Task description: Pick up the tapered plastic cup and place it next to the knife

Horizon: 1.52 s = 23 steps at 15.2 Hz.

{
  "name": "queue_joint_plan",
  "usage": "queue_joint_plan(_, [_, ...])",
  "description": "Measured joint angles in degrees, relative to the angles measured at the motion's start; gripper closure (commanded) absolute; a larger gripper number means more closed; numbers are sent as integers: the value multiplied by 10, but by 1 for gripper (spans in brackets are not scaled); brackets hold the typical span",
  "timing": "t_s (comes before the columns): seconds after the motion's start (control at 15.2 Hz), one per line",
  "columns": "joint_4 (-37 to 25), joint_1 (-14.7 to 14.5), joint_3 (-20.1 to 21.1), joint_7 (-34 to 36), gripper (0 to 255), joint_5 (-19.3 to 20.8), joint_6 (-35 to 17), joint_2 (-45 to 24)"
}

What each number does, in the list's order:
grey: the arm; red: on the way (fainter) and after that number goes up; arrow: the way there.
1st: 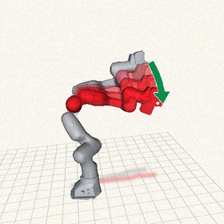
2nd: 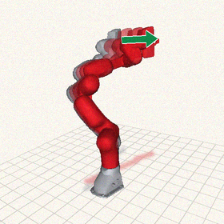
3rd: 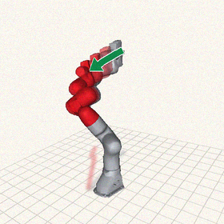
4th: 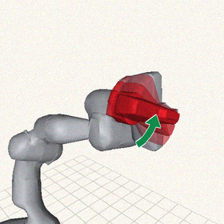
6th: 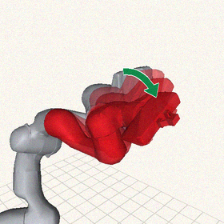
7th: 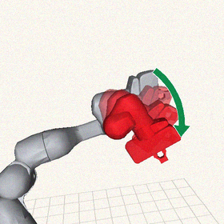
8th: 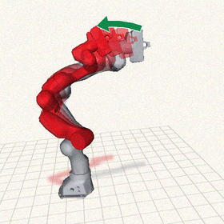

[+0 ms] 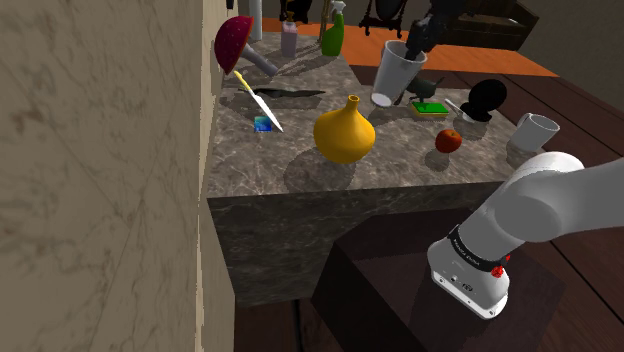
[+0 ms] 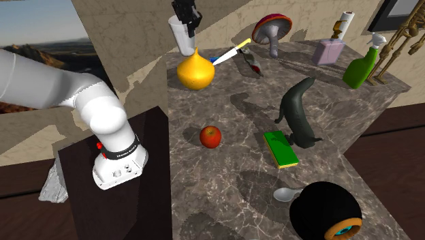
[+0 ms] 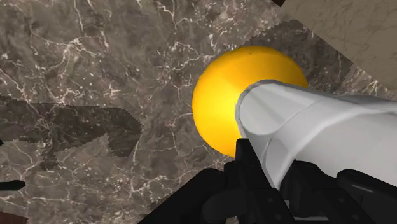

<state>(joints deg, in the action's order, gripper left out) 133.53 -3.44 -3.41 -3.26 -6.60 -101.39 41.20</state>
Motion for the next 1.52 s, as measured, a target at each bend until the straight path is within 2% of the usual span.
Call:
queue_joint_plan(0.4, [-59, -22, 54, 59, 255, -24, -41, -92])
queue_joint_plan(0.79, [-144, -38, 103, 119, 255, -29, -69, -196])
queue_joint_plan(1.19, [-247, -52, 148, 183, 255, -12, -81, -303])
queue_joint_plan(1.52, [-367, -71, 180, 242, 255, 20, -68, -407])
